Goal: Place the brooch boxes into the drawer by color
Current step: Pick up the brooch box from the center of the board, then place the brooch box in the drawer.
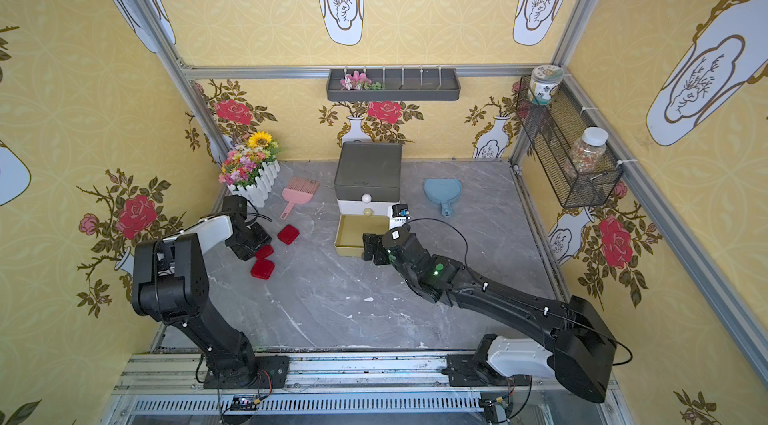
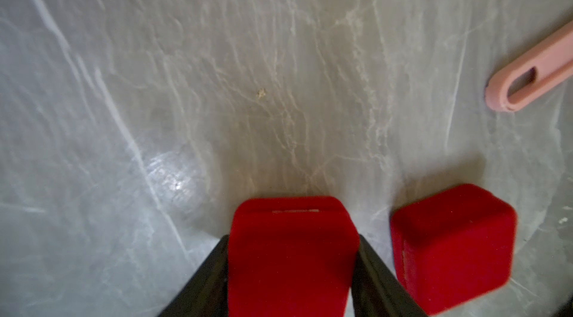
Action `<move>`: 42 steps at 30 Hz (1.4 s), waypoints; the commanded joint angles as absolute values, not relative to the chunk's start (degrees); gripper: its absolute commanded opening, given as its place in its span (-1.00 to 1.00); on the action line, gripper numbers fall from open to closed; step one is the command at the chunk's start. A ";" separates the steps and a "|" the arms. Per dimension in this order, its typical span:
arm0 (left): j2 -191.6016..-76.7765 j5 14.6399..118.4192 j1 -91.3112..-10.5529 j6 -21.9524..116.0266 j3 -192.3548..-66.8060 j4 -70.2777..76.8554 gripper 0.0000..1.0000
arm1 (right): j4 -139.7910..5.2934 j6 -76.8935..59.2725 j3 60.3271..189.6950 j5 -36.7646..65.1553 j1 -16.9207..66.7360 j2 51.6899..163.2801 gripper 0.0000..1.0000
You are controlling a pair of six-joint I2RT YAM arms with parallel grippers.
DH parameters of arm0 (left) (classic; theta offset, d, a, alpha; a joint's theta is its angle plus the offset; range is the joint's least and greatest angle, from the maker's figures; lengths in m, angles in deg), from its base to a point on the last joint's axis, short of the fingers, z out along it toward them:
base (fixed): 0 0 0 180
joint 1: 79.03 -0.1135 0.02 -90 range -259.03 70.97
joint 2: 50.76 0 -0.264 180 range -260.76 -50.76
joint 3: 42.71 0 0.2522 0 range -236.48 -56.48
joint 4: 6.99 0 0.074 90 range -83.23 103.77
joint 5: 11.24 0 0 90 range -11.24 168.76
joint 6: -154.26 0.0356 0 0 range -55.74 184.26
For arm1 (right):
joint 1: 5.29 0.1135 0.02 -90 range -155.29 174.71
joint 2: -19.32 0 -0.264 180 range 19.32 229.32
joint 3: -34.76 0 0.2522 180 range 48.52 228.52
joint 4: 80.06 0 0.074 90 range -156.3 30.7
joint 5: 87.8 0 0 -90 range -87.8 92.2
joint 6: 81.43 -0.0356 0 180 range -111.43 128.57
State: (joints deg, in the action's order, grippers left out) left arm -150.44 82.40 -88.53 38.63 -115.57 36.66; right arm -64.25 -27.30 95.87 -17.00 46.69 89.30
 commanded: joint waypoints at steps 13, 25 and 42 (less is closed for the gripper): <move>-141.97 82.92 -72.47 37.57 -129.45 46.81 0.08 | -58.82 -26.37 95.97 -22.28 46.51 82.30 0.86; -153.06 85.39 -46.74 33.91 -145.40 48.01 0.09 | -50.22 -26.53 94.09 -26.64 44.42 72.24 0.86; -154.60 86.90 -42.54 34.50 -138.03 45.27 0.08 | -47.01 -27.60 93.74 -28.29 44.28 71.13 0.86</move>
